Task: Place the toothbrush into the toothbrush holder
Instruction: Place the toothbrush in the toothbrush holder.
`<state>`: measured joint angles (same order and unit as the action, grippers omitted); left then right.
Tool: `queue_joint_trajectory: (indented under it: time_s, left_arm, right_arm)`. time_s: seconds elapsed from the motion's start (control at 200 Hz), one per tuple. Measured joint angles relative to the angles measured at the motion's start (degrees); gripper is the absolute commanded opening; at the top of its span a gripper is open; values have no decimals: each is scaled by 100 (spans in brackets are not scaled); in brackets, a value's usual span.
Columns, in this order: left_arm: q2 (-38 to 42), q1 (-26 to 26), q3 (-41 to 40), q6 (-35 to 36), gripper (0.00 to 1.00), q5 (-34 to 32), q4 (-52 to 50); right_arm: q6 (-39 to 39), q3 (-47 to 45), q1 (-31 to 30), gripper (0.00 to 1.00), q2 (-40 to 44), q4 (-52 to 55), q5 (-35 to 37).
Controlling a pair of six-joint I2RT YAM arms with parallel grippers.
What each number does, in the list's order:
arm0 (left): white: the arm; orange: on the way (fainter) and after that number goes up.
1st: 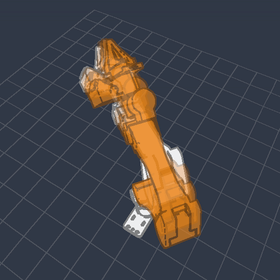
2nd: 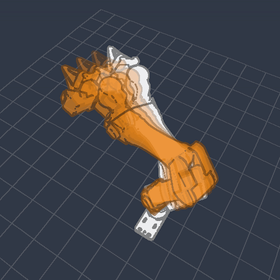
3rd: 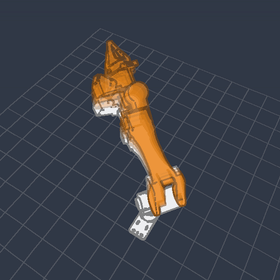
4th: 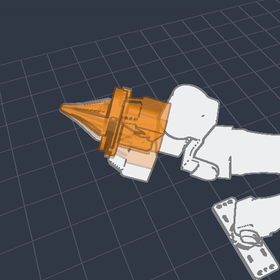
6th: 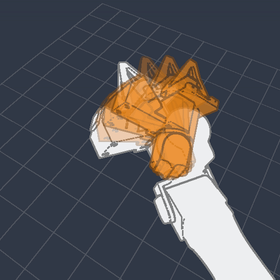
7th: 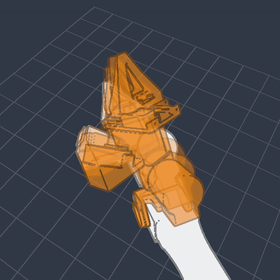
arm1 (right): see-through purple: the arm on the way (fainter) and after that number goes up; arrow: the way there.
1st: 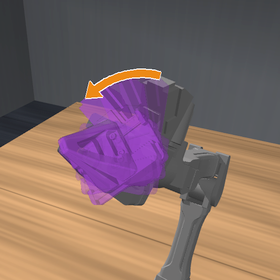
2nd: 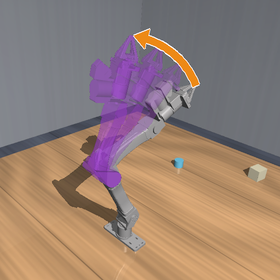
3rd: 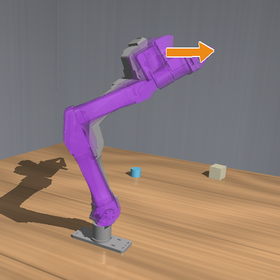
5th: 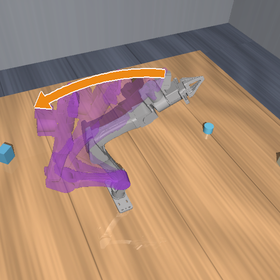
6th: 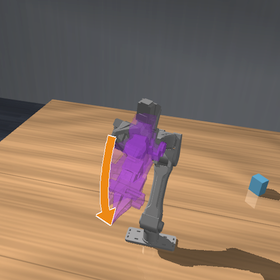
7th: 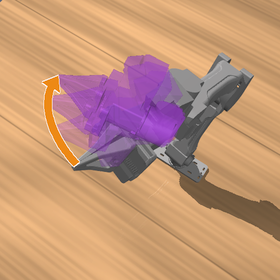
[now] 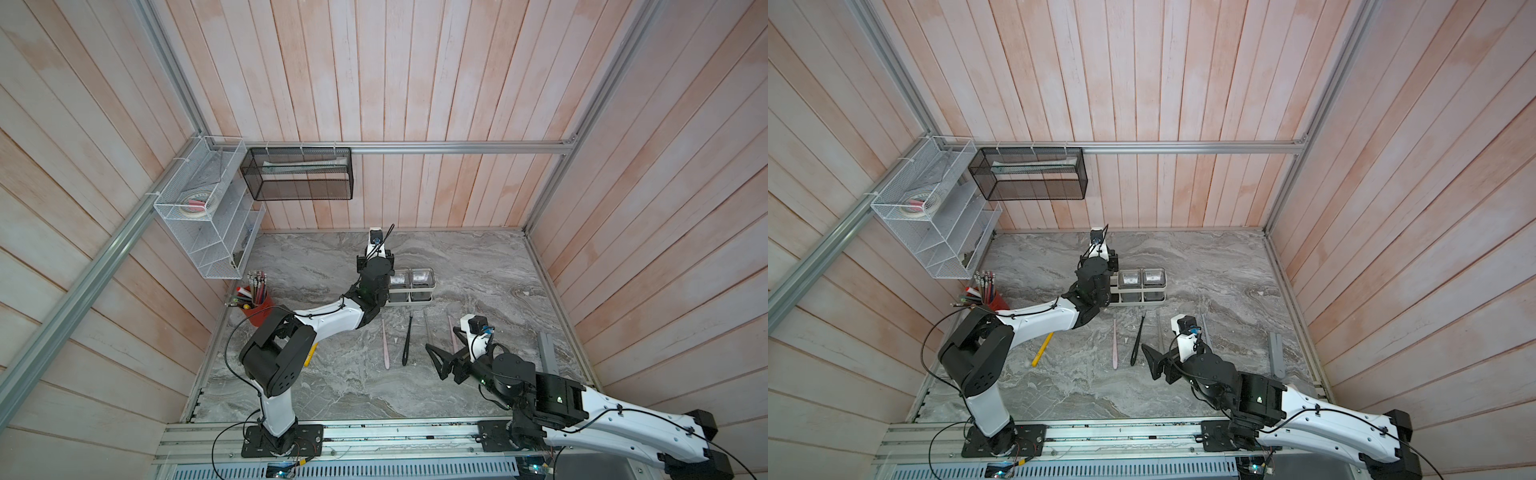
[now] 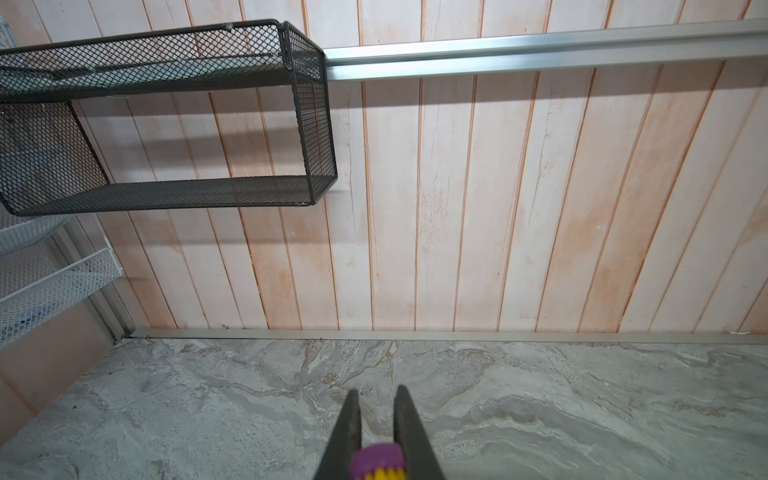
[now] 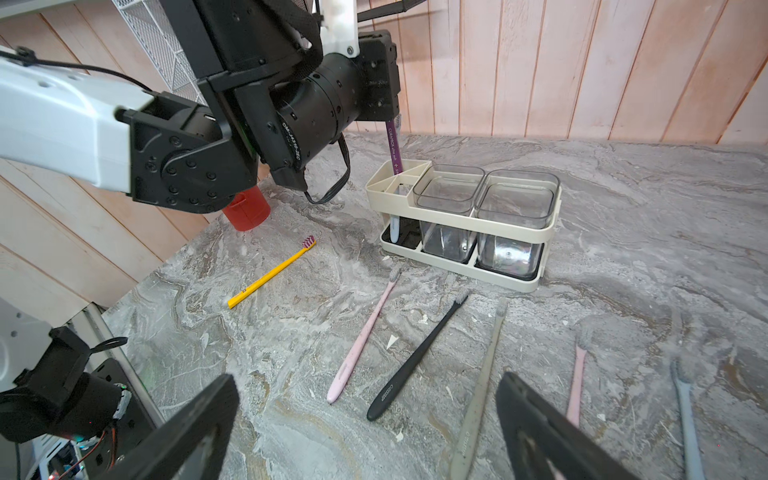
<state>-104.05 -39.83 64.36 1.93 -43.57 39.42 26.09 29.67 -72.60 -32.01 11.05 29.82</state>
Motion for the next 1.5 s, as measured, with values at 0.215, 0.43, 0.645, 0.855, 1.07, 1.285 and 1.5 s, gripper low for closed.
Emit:
queue_joint_trajectory:
  time_s: [0.215, 0.43, 0.645, 0.855, 1.07, 1.285, 1.5]
  left_arm:
    - [-24, 0, -42, -122, 0, 0, 2]
    - [-192, -26, -52, -221, 0, 0, -2]
    - [-326, -37, -59, -297, 0, 0, -17]
    - [-376, -37, -68, -306, 0, -4, -17]
    - [-461, -37, -85, -352, 10, -42, -33]
    - [-461, -37, -92, -422, 24, -48, -44]
    - [-463, -37, -160, -498, 31, -105, -59]
  right_arm:
    - [61, -149, 0, 98, 0, -92, -66]
    - [70, -179, 0, 98, 0, -125, -120]
    - [83, -186, 0, 98, 0, -157, -142]
    - [85, -232, 0, 98, 0, -210, -146]
    - [87, -245, 0, 98, -2, -219, -166]
    - [90, -254, 0, 98, 0, -232, -188]
    - [94, -254, 0, 98, 0, -234, -188]
